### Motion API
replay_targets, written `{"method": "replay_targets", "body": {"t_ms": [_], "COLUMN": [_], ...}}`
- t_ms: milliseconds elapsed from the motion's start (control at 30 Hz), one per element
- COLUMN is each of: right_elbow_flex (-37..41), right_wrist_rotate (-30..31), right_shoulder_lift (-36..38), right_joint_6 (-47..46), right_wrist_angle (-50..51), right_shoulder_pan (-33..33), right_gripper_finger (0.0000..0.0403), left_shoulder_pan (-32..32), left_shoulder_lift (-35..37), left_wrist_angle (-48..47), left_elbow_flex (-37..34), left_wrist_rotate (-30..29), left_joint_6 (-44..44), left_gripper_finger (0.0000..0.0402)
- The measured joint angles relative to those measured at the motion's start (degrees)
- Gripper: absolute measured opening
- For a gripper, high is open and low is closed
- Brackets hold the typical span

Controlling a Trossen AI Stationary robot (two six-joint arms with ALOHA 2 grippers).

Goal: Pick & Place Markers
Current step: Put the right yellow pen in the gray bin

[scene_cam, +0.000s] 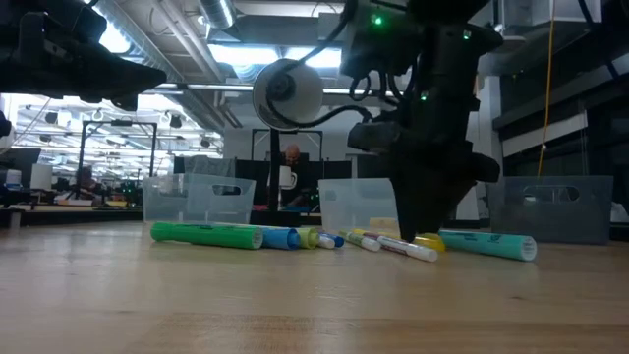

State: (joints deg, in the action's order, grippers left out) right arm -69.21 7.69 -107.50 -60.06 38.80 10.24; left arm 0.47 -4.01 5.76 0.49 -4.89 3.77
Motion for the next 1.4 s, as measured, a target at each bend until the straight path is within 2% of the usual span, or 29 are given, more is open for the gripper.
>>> {"method": "replay_targets", "body": {"t_ms": [467, 767, 1067, 1400], "right_elbow_flex": [-0.26, -0.19, -0.48, -6.65], "right_wrist_rotate": [-2.46, -3.59, -3.62, -3.54], "right_shoulder_lift": [-1.44, -1.46, -1.21, -0.57], "right_joint_6": [0.84, 4.67, 9.62, 14.57], "right_wrist_angle": [1.79, 2.84, 3.73, 11.87], "right_shoulder_pan": [-0.05, -0.4, -0.44, -0.46], "right_gripper_finger": [0.0123, 0.0037, 0.0036, 0.0037], "left_shoulder_pan": [0.0, 0.0, 0.0, 0.0], "left_shoulder_lift": [0.0, 0.0, 0.0, 0.0], "left_wrist_angle": [0.02, 0.01, 0.02, 0.01], "left_elbow_flex": [-0.01, -0.01, -0.02, -0.02], "left_wrist_rotate": [0.0, 0.0, 0.0, 0.0], "left_joint_6": [0.0, 0.0, 0.0, 0.0], "left_gripper_finger": [0.0009, 0.0012, 0.0009, 0.0008]}}
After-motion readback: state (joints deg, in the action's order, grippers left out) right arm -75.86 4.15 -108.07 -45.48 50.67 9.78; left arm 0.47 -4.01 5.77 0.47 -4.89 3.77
